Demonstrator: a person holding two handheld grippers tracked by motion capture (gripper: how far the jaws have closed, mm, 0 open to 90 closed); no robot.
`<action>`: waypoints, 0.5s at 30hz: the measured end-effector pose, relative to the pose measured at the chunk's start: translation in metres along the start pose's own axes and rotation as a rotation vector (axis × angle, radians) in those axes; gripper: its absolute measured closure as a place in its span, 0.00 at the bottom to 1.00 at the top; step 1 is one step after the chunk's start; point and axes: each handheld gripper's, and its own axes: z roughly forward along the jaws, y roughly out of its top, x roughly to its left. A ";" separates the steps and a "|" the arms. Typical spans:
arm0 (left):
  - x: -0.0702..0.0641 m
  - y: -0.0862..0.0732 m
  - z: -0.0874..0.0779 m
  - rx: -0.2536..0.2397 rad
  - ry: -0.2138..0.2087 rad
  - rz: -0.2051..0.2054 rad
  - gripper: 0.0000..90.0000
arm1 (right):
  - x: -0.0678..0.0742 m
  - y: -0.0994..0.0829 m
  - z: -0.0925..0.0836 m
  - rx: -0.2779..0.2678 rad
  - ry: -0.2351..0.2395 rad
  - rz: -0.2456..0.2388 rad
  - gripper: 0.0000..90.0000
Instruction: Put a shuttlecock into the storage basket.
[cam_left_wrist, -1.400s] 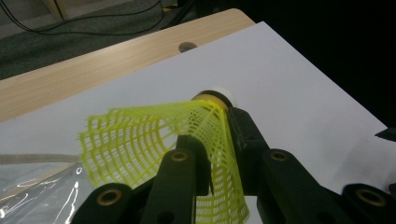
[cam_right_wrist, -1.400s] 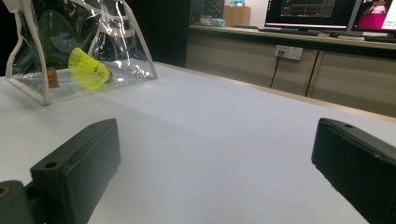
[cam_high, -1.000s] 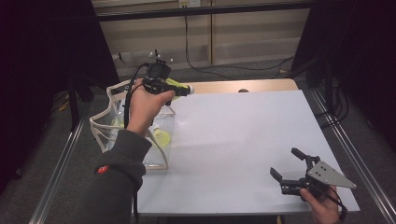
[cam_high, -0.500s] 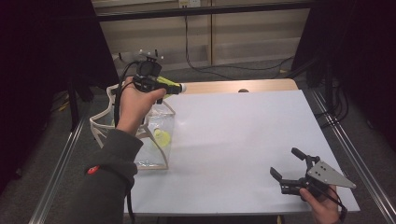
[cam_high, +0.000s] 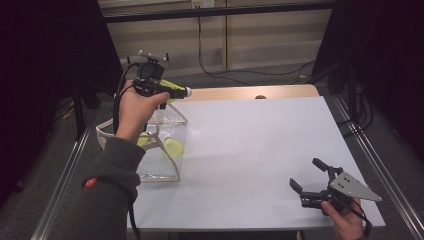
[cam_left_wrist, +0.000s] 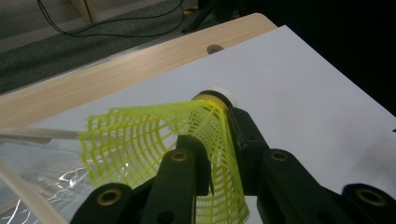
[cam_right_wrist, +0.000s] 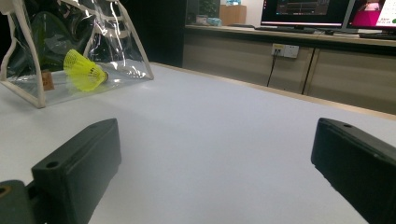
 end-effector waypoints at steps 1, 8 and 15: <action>0.001 0.000 -0.001 -0.001 0.003 0.003 0.90 | 0.000 0.000 0.000 0.001 0.002 0.000 0.02; 0.004 -0.001 -0.005 0.001 0.009 -0.001 0.90 | 0.000 0.000 0.000 0.000 0.002 -0.002 0.02; 0.009 -0.002 -0.010 -0.006 0.021 -0.009 0.90 | 0.000 0.000 0.000 -0.001 0.002 -0.005 0.02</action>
